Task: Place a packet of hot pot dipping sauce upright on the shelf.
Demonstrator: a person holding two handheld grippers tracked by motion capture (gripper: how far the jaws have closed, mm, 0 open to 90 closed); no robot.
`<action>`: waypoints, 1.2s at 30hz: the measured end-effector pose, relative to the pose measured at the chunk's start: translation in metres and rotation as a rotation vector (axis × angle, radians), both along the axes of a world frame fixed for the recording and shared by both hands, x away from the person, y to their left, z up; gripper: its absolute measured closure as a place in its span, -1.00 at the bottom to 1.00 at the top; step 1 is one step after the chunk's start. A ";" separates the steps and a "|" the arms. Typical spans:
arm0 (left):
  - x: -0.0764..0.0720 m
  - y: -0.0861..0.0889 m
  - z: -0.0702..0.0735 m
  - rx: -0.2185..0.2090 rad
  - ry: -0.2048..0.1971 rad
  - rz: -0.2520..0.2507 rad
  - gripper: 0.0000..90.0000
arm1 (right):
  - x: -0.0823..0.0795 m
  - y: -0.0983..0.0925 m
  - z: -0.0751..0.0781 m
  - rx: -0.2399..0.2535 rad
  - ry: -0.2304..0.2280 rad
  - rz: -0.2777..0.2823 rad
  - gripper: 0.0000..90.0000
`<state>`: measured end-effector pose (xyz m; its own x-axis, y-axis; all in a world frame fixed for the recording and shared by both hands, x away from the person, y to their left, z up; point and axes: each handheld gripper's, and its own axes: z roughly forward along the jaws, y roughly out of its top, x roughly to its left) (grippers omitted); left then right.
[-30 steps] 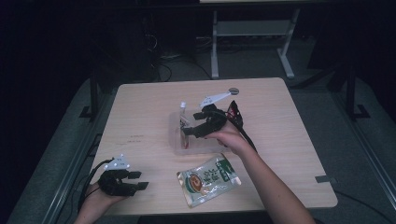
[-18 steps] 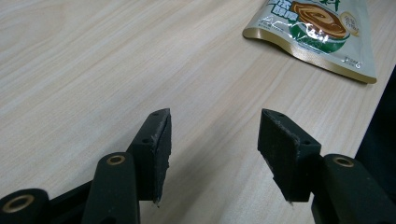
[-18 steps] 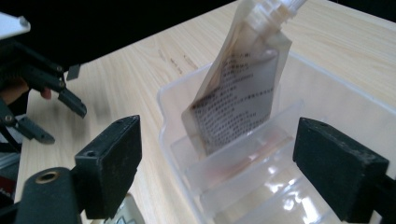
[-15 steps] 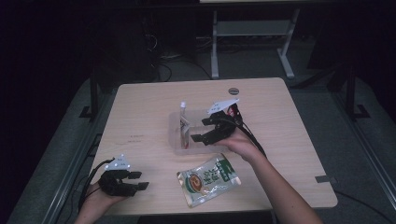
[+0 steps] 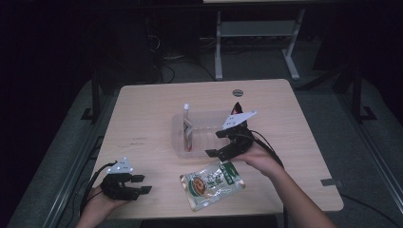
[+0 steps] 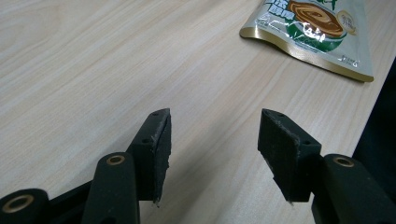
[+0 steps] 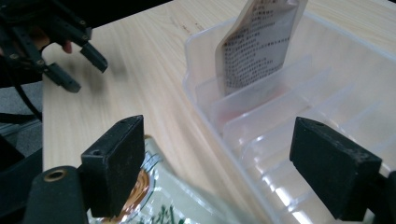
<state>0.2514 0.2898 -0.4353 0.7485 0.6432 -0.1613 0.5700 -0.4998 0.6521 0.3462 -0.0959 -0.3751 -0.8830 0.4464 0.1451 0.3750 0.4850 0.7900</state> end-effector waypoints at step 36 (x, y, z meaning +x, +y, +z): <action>-0.001 -0.020 0.002 -0.024 0.012 -0.056 -0.04 | -0.066 -0.116 -0.042 -0.052 0.076 -0.138 -0.36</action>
